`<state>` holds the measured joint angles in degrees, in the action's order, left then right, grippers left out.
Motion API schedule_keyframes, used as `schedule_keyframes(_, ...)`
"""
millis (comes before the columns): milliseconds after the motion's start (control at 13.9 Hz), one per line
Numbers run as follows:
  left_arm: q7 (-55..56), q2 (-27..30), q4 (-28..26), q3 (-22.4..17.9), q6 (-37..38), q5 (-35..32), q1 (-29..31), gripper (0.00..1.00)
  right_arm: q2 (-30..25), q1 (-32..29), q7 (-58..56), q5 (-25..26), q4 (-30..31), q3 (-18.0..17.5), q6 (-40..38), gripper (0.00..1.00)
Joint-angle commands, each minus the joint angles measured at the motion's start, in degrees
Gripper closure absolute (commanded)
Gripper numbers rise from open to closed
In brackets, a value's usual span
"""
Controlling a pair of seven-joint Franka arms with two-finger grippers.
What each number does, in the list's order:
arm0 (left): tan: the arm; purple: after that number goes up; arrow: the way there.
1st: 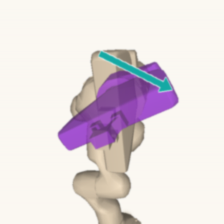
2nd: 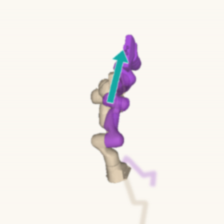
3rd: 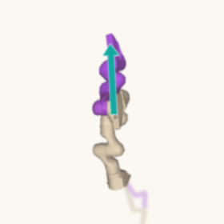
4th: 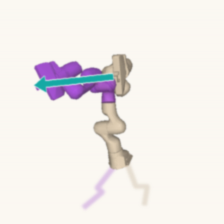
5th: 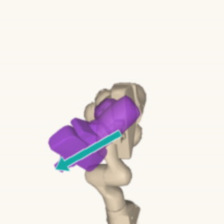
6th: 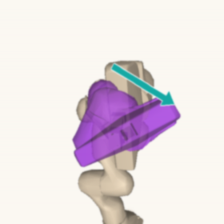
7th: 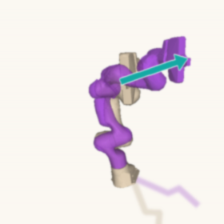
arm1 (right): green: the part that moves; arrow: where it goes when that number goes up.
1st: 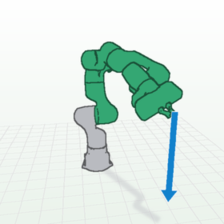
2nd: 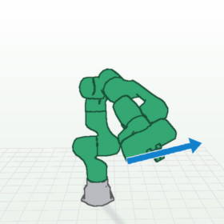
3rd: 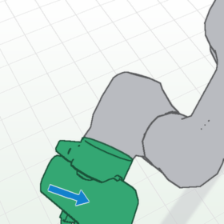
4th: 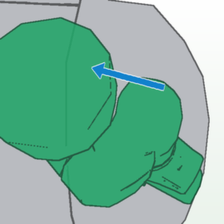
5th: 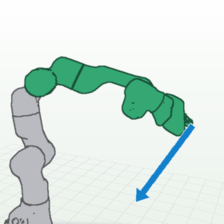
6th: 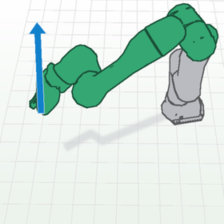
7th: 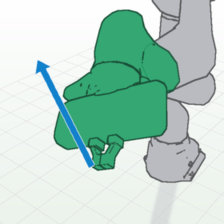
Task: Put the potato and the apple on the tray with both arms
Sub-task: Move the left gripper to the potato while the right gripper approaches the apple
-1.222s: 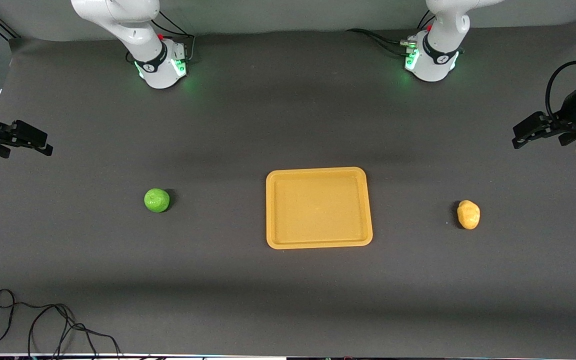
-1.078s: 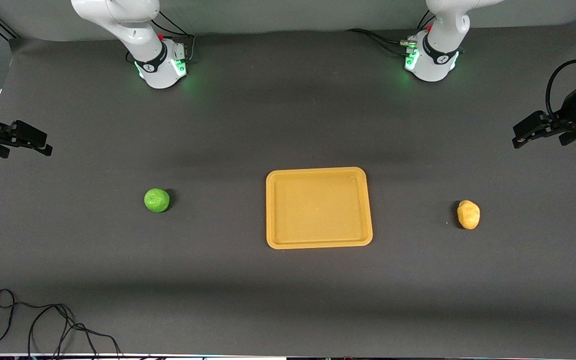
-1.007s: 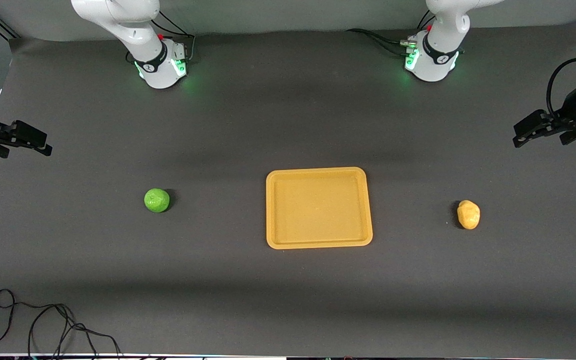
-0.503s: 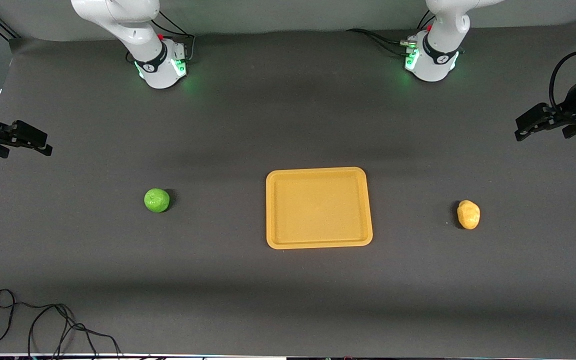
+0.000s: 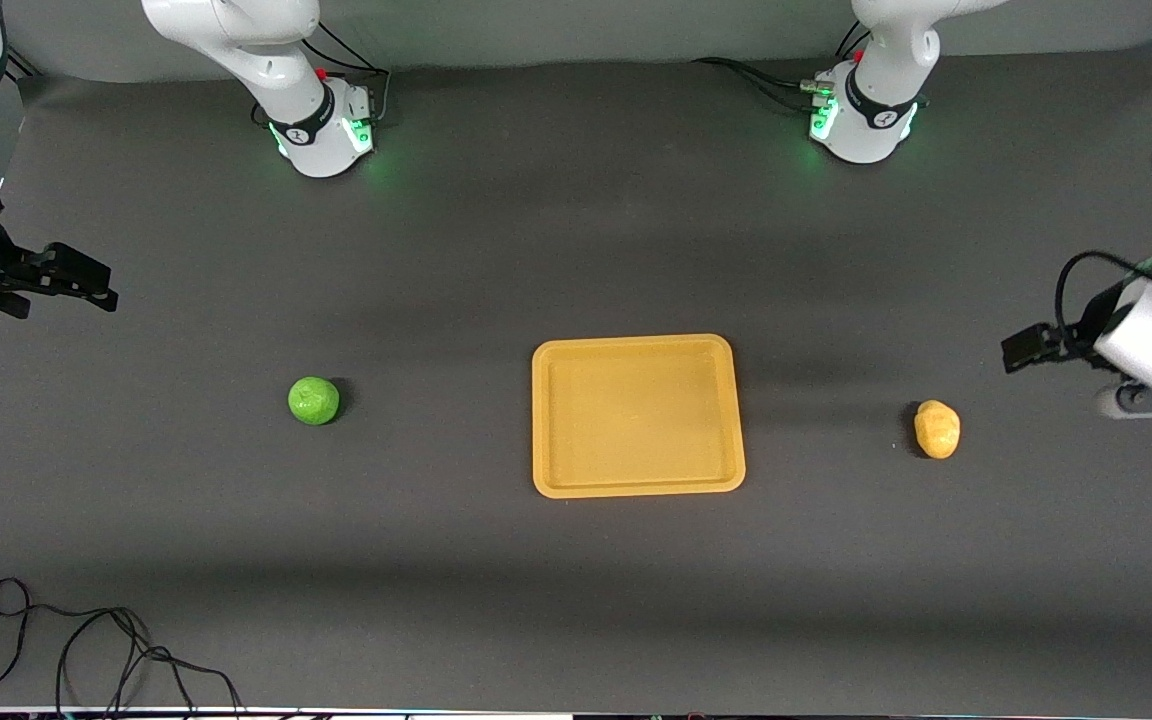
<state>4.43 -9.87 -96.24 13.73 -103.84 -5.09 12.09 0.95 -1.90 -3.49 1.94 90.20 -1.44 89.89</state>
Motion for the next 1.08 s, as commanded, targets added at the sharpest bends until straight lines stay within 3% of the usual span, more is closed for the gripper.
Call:
schedule_keyframes(0, -0.6, -3.0, -1.3, 0.0, -3.9, -2.2, 0.0, 0.00, -0.4, 0.2, 0.8, 0.2, 1.1, 0.5, 0.5, 0.02)
schedule_keyframes(431, -0.6, -7.7, -13.1, -3.0, -23.7, -2.2, 0.3, 0.00, -1.8, 0.6, 0.9, 0.0, 13.0, 0.5, 10.9, 0.00)
schedule_keyframes(575, -0.6, -10.5, -14.0, -3.7, -26.7, -2.2, 0.3, 0.00, -1.8, 0.6, 0.9, -0.1, 15.4, 0.5, 13.9, 0.00)
schedule_keyframes(1007, 1.2, -15.3, -18.5, -3.8, -34.1, -2.2, 0.0, 0.00, -0.6, 3.7, 2.9, -0.1, 30.3, 0.3, 33.4, 0.00)
